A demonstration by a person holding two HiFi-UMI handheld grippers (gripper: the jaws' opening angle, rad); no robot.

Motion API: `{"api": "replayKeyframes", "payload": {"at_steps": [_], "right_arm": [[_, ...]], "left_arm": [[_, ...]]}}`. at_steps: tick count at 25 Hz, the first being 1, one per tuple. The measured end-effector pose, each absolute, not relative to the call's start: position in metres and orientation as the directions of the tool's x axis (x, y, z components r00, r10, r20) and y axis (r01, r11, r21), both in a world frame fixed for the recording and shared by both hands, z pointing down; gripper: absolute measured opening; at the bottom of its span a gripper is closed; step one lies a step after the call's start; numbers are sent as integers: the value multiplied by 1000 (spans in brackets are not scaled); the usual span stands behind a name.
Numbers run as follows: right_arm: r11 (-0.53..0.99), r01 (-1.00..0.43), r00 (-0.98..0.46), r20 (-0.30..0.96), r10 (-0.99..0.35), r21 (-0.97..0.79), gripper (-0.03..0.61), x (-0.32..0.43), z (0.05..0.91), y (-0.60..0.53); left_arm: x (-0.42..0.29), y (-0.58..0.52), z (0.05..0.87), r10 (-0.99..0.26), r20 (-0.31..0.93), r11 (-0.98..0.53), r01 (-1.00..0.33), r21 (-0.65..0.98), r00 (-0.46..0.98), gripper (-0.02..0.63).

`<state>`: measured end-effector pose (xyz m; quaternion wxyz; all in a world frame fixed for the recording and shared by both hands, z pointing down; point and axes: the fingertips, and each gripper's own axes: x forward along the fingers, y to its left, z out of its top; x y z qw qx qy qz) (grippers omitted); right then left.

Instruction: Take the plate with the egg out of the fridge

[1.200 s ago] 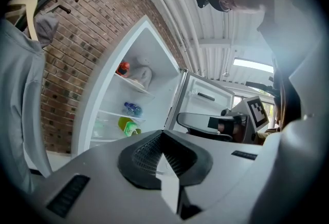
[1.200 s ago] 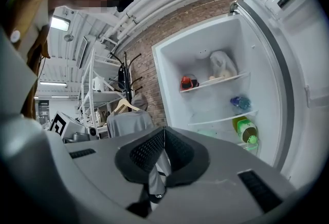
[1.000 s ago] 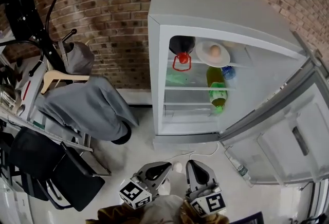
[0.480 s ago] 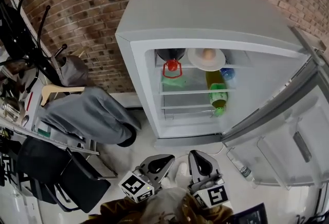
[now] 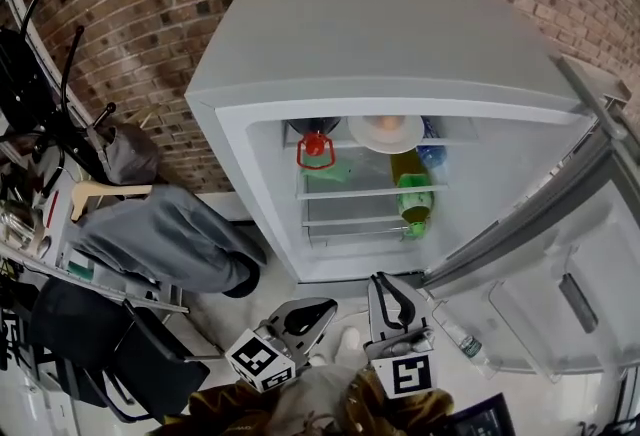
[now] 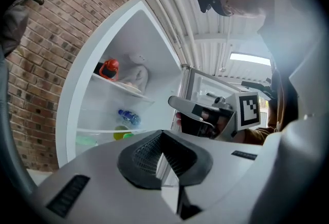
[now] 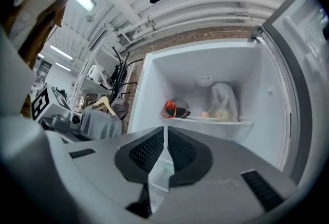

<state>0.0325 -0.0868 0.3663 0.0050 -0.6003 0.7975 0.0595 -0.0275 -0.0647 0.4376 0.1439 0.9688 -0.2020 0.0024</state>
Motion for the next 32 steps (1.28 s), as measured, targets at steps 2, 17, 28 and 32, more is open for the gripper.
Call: {"api": "replayKeyframes", "payload": {"at_steps": [2,17,28,32], "right_arm": [[259,-939,-275,-37,-961,227,8,38,369,-93],[77,-722,-178,-77,-981,687,80,63,350,-160],[-41,-563,-65,-94,-993,826,81,81,356,-190],[-47,-528,-76,-103,-992,848,81,81,356,-197]], "left_arm": [[-26,-65,439,-389,66,-877,-391,279,919,-5],[-12,-73,435,-403,60,-875,-404,267,913,-5],[6,-86,433,-428,66,-869,-430,243,901,-5],[14,-92,433,-432,65,-870,-435,232,899,-5]]}}
